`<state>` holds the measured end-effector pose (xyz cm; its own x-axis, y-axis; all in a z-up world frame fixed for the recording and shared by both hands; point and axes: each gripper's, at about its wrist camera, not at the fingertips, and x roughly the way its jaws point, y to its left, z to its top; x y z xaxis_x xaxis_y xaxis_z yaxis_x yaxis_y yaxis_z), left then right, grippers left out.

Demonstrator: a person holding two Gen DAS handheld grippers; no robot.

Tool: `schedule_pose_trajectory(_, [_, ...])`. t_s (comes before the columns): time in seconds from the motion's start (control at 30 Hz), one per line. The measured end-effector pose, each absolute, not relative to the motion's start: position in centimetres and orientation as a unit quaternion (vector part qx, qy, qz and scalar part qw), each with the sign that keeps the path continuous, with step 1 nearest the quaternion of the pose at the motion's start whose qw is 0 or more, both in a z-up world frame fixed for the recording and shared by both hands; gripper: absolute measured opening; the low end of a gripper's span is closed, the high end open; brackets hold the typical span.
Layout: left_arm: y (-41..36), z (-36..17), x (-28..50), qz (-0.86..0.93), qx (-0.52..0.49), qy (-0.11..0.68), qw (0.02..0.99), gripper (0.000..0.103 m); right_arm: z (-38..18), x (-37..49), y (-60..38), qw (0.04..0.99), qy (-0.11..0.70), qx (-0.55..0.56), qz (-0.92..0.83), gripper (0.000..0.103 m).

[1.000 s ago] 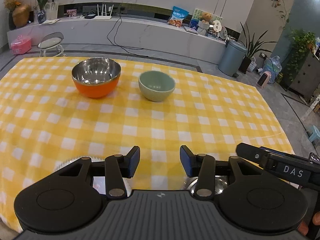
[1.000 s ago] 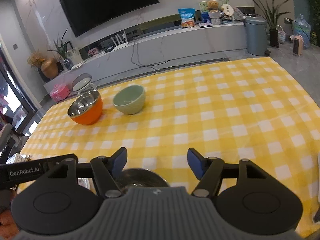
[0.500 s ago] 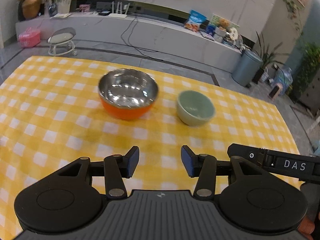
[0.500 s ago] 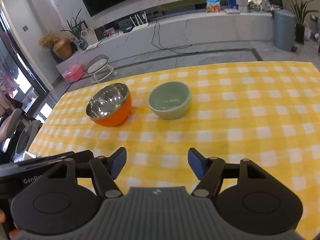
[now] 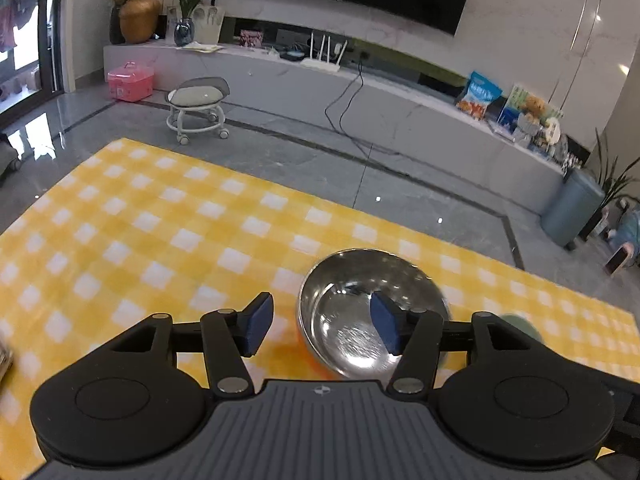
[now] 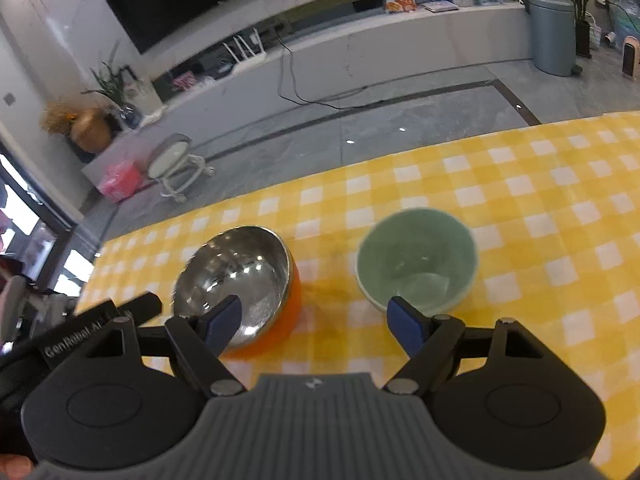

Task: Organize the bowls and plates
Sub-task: 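Move the left gripper to the orange bowl and grasp its rim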

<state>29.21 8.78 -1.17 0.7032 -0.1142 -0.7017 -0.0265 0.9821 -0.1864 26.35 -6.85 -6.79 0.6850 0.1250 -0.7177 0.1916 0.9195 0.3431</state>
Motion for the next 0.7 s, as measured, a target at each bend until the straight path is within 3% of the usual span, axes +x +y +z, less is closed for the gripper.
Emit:
schedule_pose_trajectory(0.13, [8.6, -3.8, 31.5, -0.021, -0.082, 0.408, 0.909, 0.066, -8.3, 28.8, -6.0, 0.886, 0.421, 0.192, -0.036, 0.075])
schedule_pose_trajectory(0.23, [9.0, -5.2, 32.2, -0.021, -0.091, 0.421, 0.902, 0.063, -9.1, 30.0, -5.9, 0.879, 0.433, 0.195, -0.034, 0.063])
schedule_pose_trajectory(0.37, [9.0, -6.2, 32.9, -0.024, -0.09, 0.435, 0.896, 0.047, -10.0, 31.0, -5.7, 0.874, 0.444, 0.194, -0.029, 0.06])
schedule_pose_trajectory(0.5, [8.9, -6.5, 33.2, -0.03, -0.086, 0.44, 0.893, 0.033, -10.8, 31.6, -5.9, 0.865, 0.455, 0.21, -0.024, 0.047])
schedule_pose_trajectory(0.57, [8.8, -6.5, 33.0, -0.028, -0.086, 0.44, 0.894, 0.02, -11.2, 31.7, -6.1, 0.859, 0.459, 0.226, -0.016, 0.039])
schedule_pose_trajectory(0.7, [8.8, -6.6, 32.7, -0.036, -0.088, 0.44, 0.893, 0.01, -11.0, 31.5, -6.1, 0.854, 0.46, 0.242, 0.003, 0.018])
